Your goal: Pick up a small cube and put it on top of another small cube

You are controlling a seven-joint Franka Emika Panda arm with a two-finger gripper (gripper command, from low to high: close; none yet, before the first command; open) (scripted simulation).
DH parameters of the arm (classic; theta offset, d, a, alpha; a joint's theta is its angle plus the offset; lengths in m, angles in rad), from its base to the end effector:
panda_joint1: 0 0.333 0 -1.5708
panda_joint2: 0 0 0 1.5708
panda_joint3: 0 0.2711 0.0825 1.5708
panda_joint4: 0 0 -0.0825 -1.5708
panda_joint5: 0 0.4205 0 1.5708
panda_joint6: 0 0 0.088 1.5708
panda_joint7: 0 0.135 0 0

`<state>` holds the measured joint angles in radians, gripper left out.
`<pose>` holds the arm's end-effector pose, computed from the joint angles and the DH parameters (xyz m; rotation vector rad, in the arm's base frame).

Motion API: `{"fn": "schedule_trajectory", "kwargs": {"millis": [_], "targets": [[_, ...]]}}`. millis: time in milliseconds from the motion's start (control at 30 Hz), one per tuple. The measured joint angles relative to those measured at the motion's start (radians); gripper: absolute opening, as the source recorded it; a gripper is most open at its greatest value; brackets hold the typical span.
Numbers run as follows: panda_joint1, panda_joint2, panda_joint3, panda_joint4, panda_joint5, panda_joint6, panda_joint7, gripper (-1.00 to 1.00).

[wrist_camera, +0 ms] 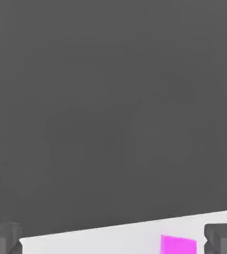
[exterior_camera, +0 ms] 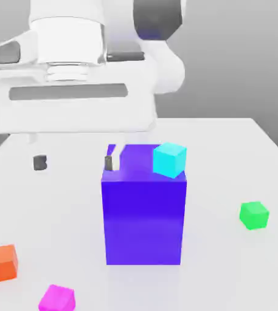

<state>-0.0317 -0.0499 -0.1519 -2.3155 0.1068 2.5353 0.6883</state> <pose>0.5562 -0.1024 0.2951 -2.6449 1.3641 -0.3596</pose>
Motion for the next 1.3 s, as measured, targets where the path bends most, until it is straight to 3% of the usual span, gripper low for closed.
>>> {"fn": "schedule_trajectory", "kwargs": {"millis": [333, 500, 533, 733, 933, 1300], "targets": [[-0.061, 0.36, -0.025, -0.008, 0.027, 0.115, -0.036, 0.0], [-0.101, 0.541, 0.016, 0.023, 0.071, 0.24, -0.071, 0.0], [-0.106, 0.559, 0.022, 0.027, 0.076, 0.254, -0.075, -1.0], [-0.109, 0.569, 0.026, 0.029, 0.078, 0.261, -0.076, -1.0], [-0.066, 0.401, -0.004, -0.015, 0.028, 0.138, -0.041, -1.0], [0.204, 0.156, 0.307, -0.247, 0.043, 0.131, -0.095, -1.0]]}}
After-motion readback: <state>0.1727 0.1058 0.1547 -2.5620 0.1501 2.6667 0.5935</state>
